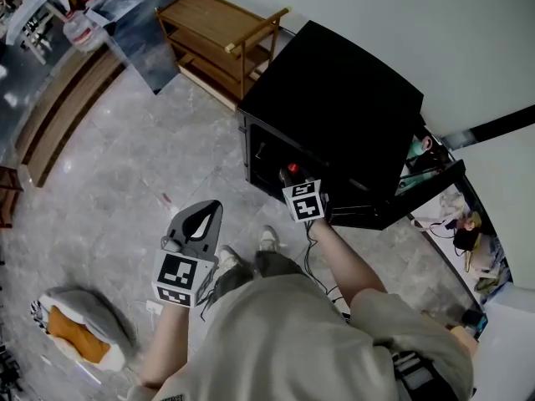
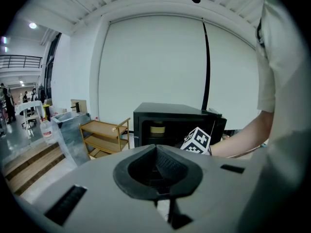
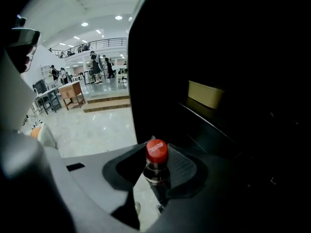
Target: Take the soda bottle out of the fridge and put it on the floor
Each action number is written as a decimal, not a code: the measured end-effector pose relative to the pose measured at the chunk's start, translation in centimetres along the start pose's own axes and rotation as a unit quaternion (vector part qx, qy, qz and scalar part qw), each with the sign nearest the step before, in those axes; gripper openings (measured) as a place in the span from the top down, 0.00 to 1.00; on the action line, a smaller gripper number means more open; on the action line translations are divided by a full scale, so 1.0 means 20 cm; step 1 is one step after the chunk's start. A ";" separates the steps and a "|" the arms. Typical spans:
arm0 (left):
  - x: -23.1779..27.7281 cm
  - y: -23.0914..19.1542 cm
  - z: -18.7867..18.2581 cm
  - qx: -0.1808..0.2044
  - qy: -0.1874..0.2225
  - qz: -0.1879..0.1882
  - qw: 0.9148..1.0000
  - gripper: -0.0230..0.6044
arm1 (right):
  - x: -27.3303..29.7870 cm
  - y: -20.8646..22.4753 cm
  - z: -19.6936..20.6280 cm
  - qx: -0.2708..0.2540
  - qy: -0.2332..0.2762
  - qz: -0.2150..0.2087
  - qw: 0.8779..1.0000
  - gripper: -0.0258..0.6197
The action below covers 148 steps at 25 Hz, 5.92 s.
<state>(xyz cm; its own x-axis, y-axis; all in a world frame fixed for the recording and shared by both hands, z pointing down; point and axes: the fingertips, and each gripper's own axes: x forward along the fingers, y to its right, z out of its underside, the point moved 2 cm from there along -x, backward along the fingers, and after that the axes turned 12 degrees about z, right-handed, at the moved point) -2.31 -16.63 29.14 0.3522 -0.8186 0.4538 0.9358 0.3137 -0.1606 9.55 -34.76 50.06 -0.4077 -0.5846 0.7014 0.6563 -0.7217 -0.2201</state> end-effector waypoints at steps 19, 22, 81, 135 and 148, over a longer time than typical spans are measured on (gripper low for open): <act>-0.57 -0.21 0.25 -0.065 0.009 -0.116 0.991 0.95 | -0.35 -0.96 -0.49 -0.172 0.093 -0.174 0.965 0.79; -0.67 -0.23 0.28 -0.075 0.012 -0.136 0.988 0.95 | -0.39 -1.10 -0.53 -0.196 0.099 -0.197 0.955 0.79; 0.67 -0.87 3.20 -0.455 -0.095 -0.134 0.875 0.95 | 1.57 -2.18 1.72 -0.369 -0.164 -0.257 0.878 0.79; 0.68 -0.92 3.46 -0.398 -0.135 -0.126 0.898 0.95 | 1.49 -2.08 1.71 -0.151 -0.167 -0.282 0.933 0.95; 0.20 -0.98 2.37 -0.273 -0.032 -0.188 0.943 0.95 | 0.74 -1.78 0.62 -0.049 0.006 -0.292 0.955 0.96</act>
<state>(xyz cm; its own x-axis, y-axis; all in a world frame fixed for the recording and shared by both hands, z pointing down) -19.76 -3.19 75.64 0.0094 -0.7858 0.6184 0.8670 -0.3017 -0.3965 -12.02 -13.08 76.76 -0.6937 -0.0765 0.7162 0.2533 -0.9567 0.1432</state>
